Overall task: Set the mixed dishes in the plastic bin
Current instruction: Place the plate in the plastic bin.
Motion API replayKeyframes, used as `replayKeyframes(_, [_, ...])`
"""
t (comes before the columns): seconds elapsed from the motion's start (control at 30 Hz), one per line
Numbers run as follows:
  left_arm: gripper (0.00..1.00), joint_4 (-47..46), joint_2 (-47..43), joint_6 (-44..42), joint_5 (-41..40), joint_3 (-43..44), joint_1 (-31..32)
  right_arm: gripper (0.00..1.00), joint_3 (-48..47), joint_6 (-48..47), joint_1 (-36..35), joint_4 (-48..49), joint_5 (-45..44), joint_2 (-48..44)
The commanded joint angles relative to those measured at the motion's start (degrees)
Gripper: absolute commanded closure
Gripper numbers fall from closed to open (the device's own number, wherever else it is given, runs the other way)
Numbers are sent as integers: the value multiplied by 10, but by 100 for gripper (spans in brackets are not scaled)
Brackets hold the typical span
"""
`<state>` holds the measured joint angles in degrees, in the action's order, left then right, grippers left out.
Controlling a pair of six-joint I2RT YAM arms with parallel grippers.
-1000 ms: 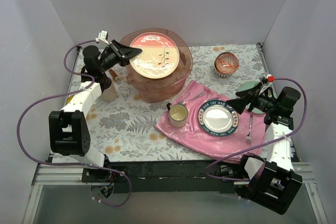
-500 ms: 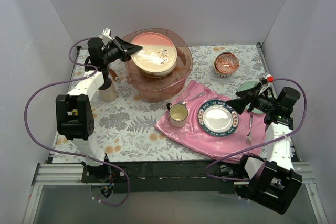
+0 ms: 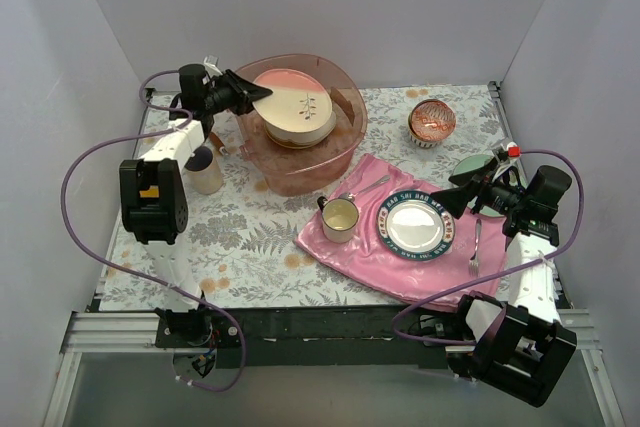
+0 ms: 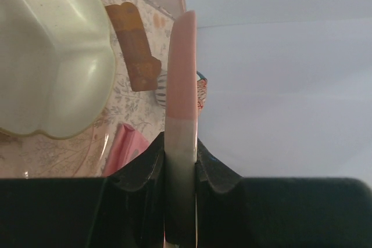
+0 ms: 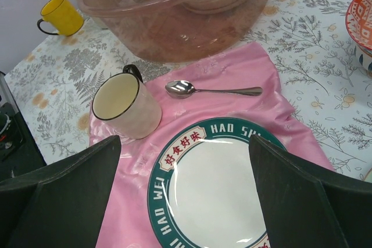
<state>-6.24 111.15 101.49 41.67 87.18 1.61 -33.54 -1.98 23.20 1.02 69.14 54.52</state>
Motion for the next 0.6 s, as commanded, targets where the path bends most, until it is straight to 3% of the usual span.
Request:
replayKeyframes(0.0, [100,10,1,5,-2,57,-1,1,-14,-12,3,0,3,3])
replayKeyframes(0.33, [100,121,83,-47,-75,185,28,1,-20,-19,3,-7,2,8])
replayKeyframes(0.57, [100,135,125,-49,-94,226,43,1,-21,-20,3,-9,3,10])
